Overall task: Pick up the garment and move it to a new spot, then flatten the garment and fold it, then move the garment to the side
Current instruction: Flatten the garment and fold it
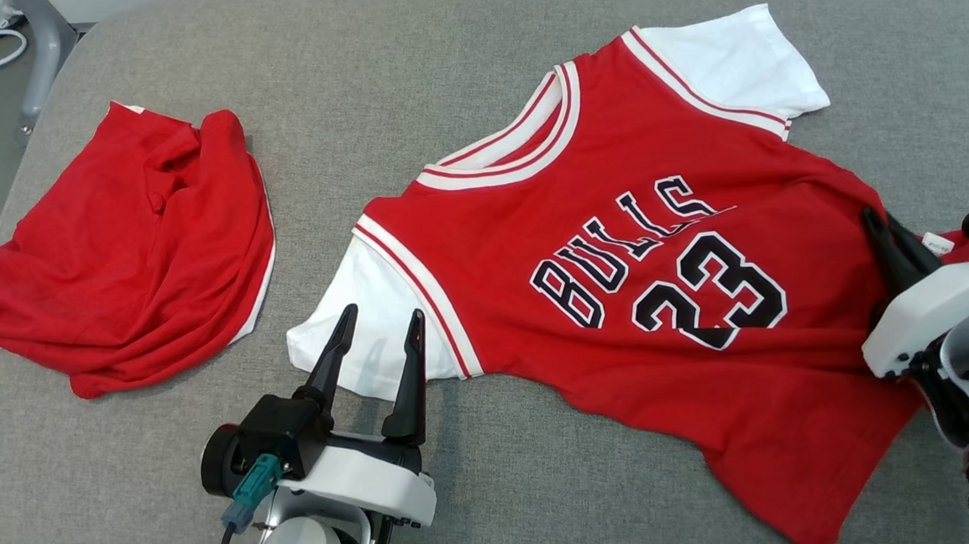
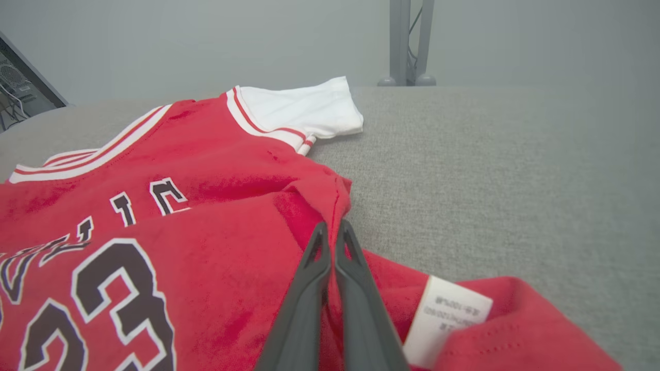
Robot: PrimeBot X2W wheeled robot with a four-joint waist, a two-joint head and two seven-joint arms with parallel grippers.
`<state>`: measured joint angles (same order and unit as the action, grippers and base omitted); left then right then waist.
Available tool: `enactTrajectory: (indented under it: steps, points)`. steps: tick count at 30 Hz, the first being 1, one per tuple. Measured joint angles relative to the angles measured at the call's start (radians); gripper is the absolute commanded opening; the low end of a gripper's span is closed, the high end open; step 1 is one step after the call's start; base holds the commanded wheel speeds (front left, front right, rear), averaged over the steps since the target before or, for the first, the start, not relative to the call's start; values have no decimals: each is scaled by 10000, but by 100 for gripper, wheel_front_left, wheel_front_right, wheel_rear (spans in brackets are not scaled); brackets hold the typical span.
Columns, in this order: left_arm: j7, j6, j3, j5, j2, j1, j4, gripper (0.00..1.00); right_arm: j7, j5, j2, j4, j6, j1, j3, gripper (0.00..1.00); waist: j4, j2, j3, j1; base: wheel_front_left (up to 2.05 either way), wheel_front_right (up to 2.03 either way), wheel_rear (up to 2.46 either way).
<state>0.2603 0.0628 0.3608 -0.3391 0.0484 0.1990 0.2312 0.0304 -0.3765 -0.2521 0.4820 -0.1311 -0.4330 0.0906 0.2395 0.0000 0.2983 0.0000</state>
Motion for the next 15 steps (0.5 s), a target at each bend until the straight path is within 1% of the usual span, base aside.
enactTrajectory:
  steps: [3,7,9,13,15]
  points:
    - [2,4,42,-36,0,129,-17,100,-13,127,-431,-113,0,-462,169,0,20,0,64,0,0,0,0]
    - [0,6,144,-71,0,240,-29,100,127,717,-1478,-301,0,-1493,460,0,117,0,169,0,0,0,0]
    - [2,6,215,-138,-2,364,-52,100,238,830,-1896,-362,0,-2147,648,0,207,0,234,0,0,0,0]
    - [2,36,397,-267,6,479,-113,100,397,1313,-2917,-31,0,-3453,1233,0,449,0,385,0,0,0,0]
    - [2,86,464,-339,0,575,-180,100,378,1490,-3258,334,0,-4103,1444,0,589,0,467,0,0,0,0]
